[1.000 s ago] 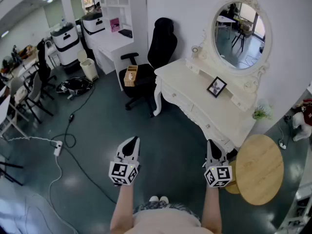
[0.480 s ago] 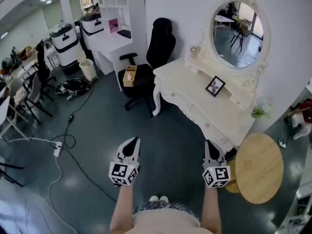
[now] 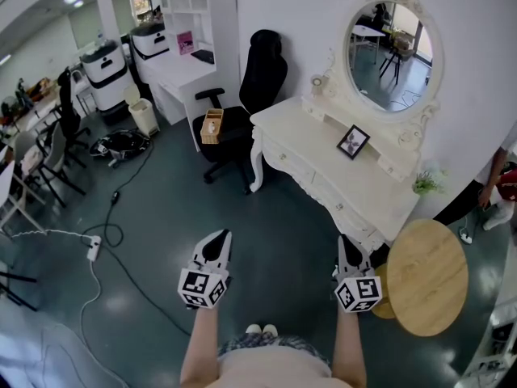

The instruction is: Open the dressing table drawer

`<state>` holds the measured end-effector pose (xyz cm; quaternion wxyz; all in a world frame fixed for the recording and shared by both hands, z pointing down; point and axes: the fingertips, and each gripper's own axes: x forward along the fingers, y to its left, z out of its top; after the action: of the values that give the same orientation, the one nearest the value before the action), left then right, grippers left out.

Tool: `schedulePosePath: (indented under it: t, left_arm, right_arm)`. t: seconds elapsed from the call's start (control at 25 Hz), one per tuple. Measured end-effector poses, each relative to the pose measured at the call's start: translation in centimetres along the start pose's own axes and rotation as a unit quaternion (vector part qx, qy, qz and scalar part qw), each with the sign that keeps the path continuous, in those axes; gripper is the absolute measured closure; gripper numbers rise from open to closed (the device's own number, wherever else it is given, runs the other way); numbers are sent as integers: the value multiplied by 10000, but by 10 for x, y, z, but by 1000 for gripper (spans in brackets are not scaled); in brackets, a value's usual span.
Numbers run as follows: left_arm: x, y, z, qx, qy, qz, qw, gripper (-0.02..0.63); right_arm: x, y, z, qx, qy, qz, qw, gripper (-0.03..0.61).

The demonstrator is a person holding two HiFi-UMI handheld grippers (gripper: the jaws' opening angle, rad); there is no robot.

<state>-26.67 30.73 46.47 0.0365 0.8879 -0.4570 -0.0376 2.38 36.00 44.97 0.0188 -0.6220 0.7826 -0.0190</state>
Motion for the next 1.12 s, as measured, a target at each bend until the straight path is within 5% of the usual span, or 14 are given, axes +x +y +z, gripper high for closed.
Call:
schedulePosePath:
  t: [0.24, 0.28, 0.36, 0.56, 1.12]
  left_arm:
    - [7, -14, -10, -68, 170, -427, 9989, 582]
    - [8, -15, -11, -118, 172, -472, 9987, 550]
    - [8, -16, -12, -249, 145, -506, 9983, 380]
    - [5, -10, -3, -507, -203, -489, 9973, 237]
    - [17, -9, 2, -377, -268, -386, 9982, 221]
  right_arm:
    - [-5, -6, -6, 77, 106, -24, 9999, 566]
    - [-6, -7, -7, 85, 117, -33, 9999, 566]
    - [-9, -9, -9, 105, 124, -47, 9999, 566]
    - [-8, -11, -9, 149, 99, -62, 9998, 565]
    - [6, -21, -10, 143, 91, 79, 9998, 565]
